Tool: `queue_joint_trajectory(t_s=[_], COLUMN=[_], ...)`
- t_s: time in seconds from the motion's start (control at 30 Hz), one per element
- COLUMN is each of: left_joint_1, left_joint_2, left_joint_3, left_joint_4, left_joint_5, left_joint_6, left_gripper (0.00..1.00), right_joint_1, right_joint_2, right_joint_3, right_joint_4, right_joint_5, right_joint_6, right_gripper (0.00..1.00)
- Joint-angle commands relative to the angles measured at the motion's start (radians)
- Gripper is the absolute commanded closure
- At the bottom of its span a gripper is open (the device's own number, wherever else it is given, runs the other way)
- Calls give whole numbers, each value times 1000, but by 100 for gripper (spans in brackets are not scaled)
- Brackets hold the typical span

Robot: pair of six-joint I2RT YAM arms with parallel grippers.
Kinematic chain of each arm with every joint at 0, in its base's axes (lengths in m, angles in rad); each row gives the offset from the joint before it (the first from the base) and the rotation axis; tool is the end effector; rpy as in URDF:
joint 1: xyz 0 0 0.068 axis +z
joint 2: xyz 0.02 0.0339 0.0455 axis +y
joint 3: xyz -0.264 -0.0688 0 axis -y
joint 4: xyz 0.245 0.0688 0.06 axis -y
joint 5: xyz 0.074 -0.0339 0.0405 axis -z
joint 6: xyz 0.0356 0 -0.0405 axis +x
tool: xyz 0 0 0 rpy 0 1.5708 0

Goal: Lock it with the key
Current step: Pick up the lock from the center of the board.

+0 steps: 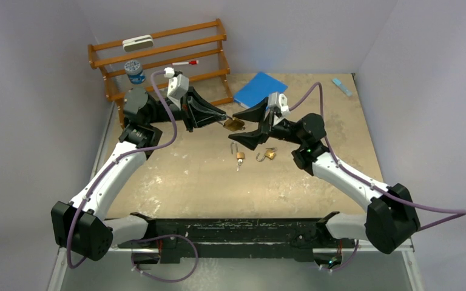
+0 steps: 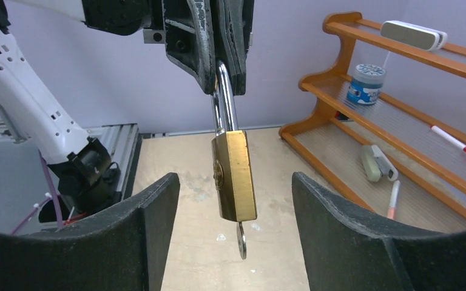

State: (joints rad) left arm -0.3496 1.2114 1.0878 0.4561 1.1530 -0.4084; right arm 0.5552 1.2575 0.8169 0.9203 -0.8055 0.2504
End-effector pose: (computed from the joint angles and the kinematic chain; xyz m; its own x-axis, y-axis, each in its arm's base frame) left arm 0.2343 -0.1201 0.4188 -0.0961 -0.1365 -0.9860 0.9942 0.0339 -0.1016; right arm 0.2188 0.1659 0.3600 0.1548 0.2980 -0.9419 -0.9777 0.1833 -0.1026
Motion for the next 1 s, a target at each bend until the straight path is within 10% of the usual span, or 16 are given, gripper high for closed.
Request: queue_joint_trajectory(t_s=[0.0,0.13,0.2,0.3,0.53,0.73,0.97], left_joint_1=[-5,-5,-5,-1,8,8,-6], left_joint_2=[-18,-14,-10,-13,-62,-70,266], left_joint_3=[30,25,24,27,87,48,426], left_joint_4=[87,87,87,38,-259,-199,-826], left_joint_5=[2,-2,-8,-78,-611,-1133,-1417], left_joint_6=[11,16,16,36,264,268,493], left_gripper=[100,100,100,94,33,22,17], right_joint_1=[-2,-3,-4,-12,-83,-86,-86], right_joint_2=[12,25,23,0,-148,-268,-361], right_joint_3=[58,78,83,65,-25,-55,-21], right_joint_4=[112,98,83,65,-116,-338,-517], right_joint_5=[-50,-68,-65,-56,30,158,279], right_joint_6=[58,66,66,59,-14,-97,-142], right_gripper=[33,54,100,100,100,100,100])
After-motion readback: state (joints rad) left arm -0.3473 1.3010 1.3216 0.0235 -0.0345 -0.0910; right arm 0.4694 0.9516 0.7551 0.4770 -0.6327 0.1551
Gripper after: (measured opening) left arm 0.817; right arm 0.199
